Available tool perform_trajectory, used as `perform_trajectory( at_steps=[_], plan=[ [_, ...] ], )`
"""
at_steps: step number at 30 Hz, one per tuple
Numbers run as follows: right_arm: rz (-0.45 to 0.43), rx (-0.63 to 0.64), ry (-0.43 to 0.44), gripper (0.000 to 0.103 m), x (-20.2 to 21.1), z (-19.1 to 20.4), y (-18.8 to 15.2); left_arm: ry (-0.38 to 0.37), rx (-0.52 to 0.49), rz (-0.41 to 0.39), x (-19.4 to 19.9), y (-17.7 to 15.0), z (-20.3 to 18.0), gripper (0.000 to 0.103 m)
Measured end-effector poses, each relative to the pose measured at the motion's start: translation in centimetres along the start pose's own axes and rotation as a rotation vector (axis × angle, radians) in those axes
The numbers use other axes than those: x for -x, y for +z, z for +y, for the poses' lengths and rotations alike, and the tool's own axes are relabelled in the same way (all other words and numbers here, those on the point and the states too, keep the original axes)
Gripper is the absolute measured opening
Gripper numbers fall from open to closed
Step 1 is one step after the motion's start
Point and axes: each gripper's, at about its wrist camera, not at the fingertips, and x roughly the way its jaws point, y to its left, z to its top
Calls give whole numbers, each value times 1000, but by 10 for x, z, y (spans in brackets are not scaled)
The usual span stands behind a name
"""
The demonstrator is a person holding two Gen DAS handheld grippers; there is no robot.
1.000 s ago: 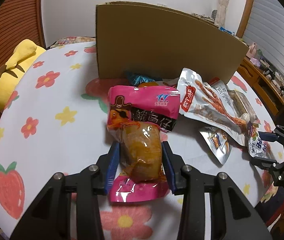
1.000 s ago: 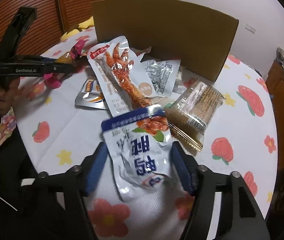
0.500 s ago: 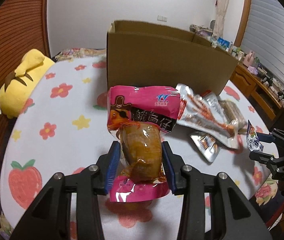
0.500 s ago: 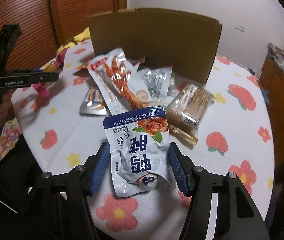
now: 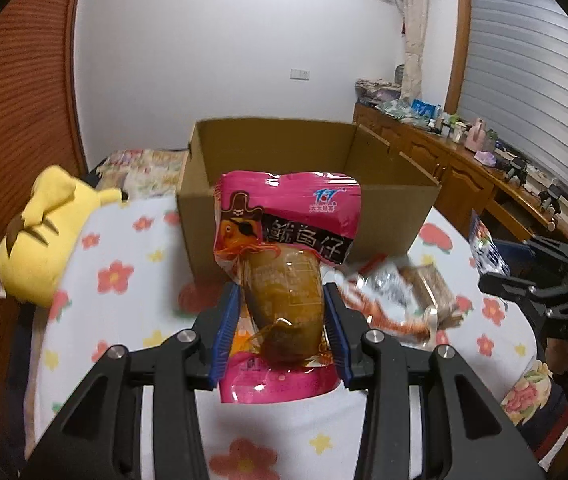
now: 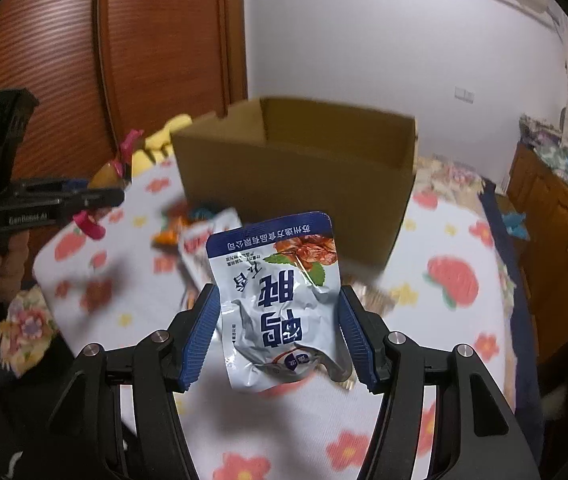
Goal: Organize snacks
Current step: 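Carry both packs over the cardboard box and open both tools to drop them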
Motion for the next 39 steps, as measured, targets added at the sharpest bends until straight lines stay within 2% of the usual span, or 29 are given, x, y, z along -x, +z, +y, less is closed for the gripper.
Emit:
perform_trajectory(
  at_steps=[10, 18, 31, 39],
  plan=[
    [-66, 5, -2, 61, -26, -16, 61, 6, -12, -10, -29, 49, 7, 41],
    [-67, -25, -3, 61, -64, -41, 98, 18, -30, -9, -52, 82, 15, 41],
    [-27, -49, -20, 63, -103, -59, 109, 10, -50, 18, -93, 110, 25, 41],
    [-8, -53, -38, 64, -116, -61, 110, 9, -50, 33, -110, 113, 30, 41]
  ],
)
